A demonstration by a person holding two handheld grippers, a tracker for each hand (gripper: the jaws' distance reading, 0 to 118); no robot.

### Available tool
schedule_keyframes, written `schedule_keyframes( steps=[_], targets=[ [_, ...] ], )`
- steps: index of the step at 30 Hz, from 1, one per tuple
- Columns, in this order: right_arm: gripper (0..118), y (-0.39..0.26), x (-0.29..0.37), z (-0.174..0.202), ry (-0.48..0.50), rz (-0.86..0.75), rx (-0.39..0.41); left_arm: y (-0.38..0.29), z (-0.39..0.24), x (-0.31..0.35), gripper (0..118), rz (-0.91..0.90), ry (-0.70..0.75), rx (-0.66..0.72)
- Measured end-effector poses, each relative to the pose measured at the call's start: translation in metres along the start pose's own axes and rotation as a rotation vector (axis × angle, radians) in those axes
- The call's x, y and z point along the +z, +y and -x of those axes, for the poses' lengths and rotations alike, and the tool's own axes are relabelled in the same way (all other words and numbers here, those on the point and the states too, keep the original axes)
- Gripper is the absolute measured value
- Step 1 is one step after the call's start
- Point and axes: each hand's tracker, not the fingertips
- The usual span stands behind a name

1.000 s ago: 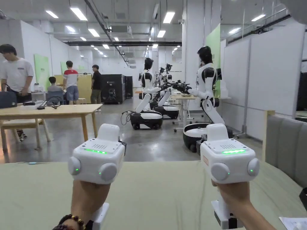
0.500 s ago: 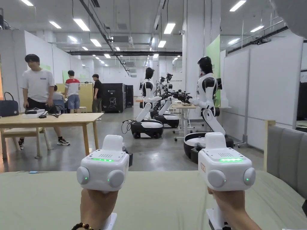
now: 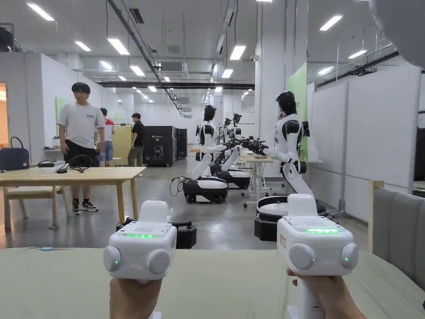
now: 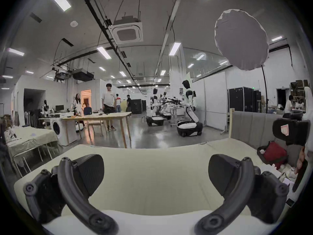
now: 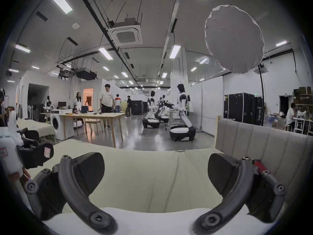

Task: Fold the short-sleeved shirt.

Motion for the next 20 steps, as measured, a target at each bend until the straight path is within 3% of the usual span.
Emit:
schedule_keyframes(
  steps=[6,11,15,20],
  targets=[
    [118,0.008,0.02,0.0,-0.061,-0.006,-0.008,0.0,0.003,0.0,118,0.006,0.003,-0.003],
    [118,0.013,0.025,0.0,-0.027,-0.02,-0.01,0.0,0.005,0.002,118,0.016,-0.011,0.035],
    [118,0.018,0.042,0.016,-0.197,-0.039,0.072,-0.001,0.003,0.004,118,0.023,-0.007,0.033],
    [118,0.014,0.034,0.01,-0.21,-0.04,0.043,-0.002,0.001,0.008,118,0.022,-0.009,0.021]
  ],
)
